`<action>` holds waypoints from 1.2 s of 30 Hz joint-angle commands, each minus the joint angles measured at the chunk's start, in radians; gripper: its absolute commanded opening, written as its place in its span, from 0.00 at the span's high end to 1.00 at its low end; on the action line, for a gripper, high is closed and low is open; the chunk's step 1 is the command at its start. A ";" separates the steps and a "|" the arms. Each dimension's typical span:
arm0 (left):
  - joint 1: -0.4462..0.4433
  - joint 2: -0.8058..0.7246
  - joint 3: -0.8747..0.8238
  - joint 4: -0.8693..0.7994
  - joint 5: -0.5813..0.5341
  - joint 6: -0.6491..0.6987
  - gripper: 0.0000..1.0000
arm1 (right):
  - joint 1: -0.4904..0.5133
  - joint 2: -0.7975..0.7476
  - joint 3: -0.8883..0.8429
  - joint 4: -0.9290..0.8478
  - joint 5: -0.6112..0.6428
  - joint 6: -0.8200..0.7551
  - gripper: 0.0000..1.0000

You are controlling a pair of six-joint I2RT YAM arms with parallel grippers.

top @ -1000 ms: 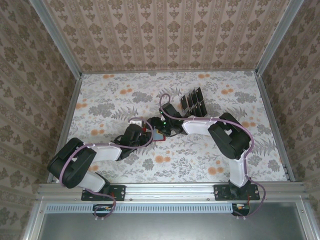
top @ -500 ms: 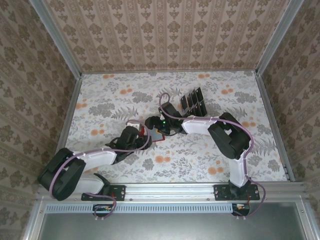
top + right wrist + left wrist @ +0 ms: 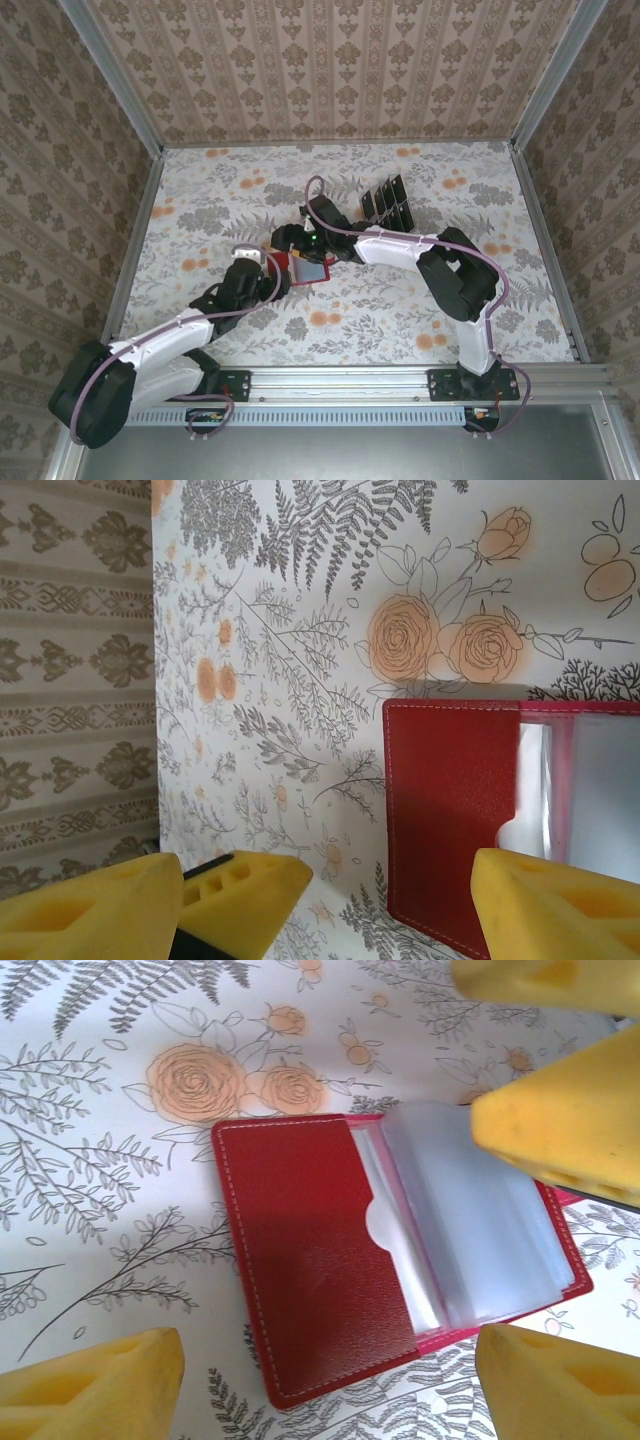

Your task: Put the credit cards into the card holder

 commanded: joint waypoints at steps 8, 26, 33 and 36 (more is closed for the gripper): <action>0.019 0.068 0.020 0.034 0.039 0.013 0.20 | -0.038 -0.052 -0.017 -0.235 0.153 -0.146 0.22; 0.022 0.157 0.041 0.071 0.060 0.022 0.20 | -0.048 -0.038 -0.067 -0.152 0.107 -0.130 0.23; 0.022 0.189 0.055 0.084 0.065 0.022 0.20 | -0.038 -0.017 -0.060 -0.141 0.092 -0.126 0.23; 0.022 0.198 0.060 0.085 0.067 0.023 0.20 | -0.033 -0.001 -0.053 -0.130 0.083 -0.117 0.23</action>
